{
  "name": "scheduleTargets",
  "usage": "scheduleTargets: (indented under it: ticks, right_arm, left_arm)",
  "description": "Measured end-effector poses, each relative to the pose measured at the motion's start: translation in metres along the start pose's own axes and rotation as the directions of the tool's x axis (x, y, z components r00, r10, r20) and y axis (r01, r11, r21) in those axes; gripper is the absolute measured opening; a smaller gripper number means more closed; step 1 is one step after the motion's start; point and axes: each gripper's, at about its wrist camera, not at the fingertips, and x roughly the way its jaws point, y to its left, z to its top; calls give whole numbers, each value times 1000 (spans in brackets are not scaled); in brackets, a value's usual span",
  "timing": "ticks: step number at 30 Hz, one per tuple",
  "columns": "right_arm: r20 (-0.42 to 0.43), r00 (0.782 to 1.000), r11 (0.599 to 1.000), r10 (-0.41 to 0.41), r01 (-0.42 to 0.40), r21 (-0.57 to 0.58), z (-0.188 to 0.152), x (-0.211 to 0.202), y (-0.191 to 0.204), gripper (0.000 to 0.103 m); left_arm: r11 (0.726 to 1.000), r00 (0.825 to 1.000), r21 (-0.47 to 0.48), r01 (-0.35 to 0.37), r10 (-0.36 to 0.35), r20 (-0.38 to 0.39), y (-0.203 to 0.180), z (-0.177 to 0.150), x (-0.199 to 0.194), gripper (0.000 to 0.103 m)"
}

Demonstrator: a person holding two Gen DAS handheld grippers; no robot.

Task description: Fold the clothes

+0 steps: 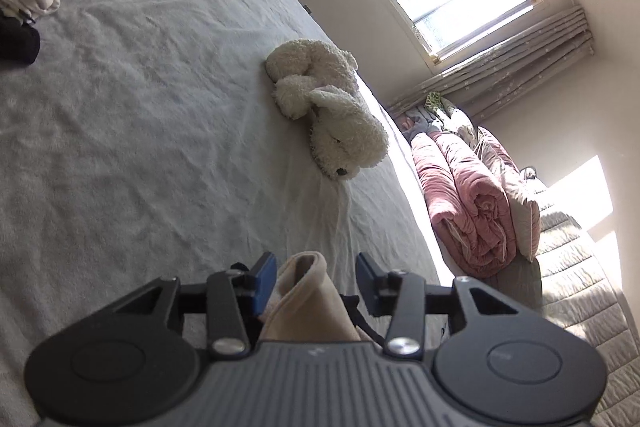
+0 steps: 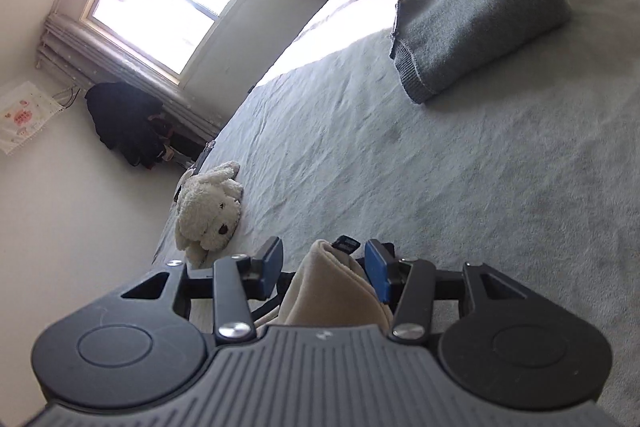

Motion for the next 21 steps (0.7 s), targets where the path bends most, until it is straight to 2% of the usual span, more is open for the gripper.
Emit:
scheduleTargets:
  ticks: [5,8,9,11,14,18,21]
  right_arm:
    - [-31,999,997,32,-34,-74,-5,15,4,50]
    - [-41,999,990,24,-30,-136,-10,18,8,50]
    - [-45,999,989,17,-24,-146,-11,19,8,50]
    - [-54,998,986,12,-21,-164,-12,21,7,35]
    - [-53,998,985,14,-22,-170,-13,20,4,25]
    - [-45,999,986,29,-36,-161,-13,17,3,23]
    - [-39,998,987,42,-47,-154,-13,15,3,26]
  left_arm:
    - [991,999,133,6,-2,-32,-10,-8,23,44]
    - [983,999,183,-3,11,-44,-12,-15,33,43]
    - [982,999,191,-7,15,-44,-11,-16,34,43]
    - [982,999,190,-14,21,-36,-10,-17,34,37]
    - [985,1000,173,-19,22,-16,-5,-15,33,36]
    - [988,1000,155,-17,16,4,0,-12,31,37]
    - [981,1000,196,6,-6,-3,-7,-15,33,37]
